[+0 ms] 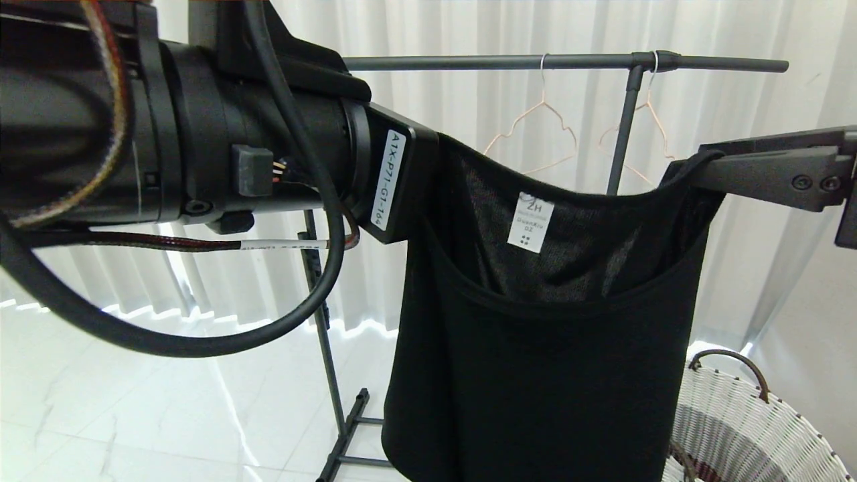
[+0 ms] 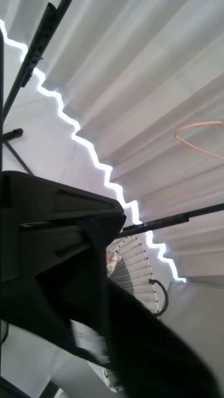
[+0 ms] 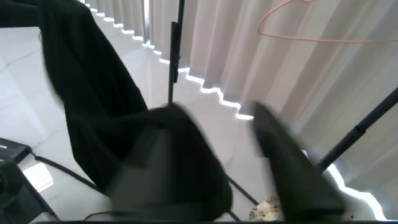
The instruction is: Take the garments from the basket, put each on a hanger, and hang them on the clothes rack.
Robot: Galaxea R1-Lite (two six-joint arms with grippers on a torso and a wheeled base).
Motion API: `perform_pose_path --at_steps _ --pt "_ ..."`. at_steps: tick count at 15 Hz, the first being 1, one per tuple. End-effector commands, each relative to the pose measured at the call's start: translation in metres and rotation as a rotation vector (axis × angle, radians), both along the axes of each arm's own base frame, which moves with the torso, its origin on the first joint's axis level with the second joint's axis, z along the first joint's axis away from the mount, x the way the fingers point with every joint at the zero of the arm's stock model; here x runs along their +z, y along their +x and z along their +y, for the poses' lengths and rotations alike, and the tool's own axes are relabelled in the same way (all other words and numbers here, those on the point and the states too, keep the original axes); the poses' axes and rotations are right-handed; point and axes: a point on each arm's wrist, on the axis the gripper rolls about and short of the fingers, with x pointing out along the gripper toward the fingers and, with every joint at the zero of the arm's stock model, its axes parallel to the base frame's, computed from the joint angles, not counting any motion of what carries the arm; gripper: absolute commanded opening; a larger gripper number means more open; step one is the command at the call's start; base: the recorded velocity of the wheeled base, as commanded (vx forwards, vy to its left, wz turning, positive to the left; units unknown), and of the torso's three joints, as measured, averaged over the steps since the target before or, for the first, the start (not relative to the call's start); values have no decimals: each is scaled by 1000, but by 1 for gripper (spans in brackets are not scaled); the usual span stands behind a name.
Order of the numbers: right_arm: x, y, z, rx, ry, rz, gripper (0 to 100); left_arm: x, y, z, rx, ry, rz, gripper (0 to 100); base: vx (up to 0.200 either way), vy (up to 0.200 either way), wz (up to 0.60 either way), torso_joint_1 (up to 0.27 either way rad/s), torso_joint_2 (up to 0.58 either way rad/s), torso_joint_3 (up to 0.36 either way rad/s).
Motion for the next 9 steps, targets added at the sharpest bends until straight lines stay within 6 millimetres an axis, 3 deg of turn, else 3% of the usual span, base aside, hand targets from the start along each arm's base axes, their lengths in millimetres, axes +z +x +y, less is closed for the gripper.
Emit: perform_pose_path --at_steps 1,6,9 --pt "-1 -1 -1 1 -1 -1 100 0 5 3 25 3 -3 0 0 0 0 0 0 0" --pt "-20 -9 -8 40 -104 -32 100 9 38 16 262 -4 -42 0 0 0 0 0 0 0" --pt "-20 -10 -9 46 -103 -37 100 8 37 16 262 -2 -40 0 0 0 0 0 0 0"
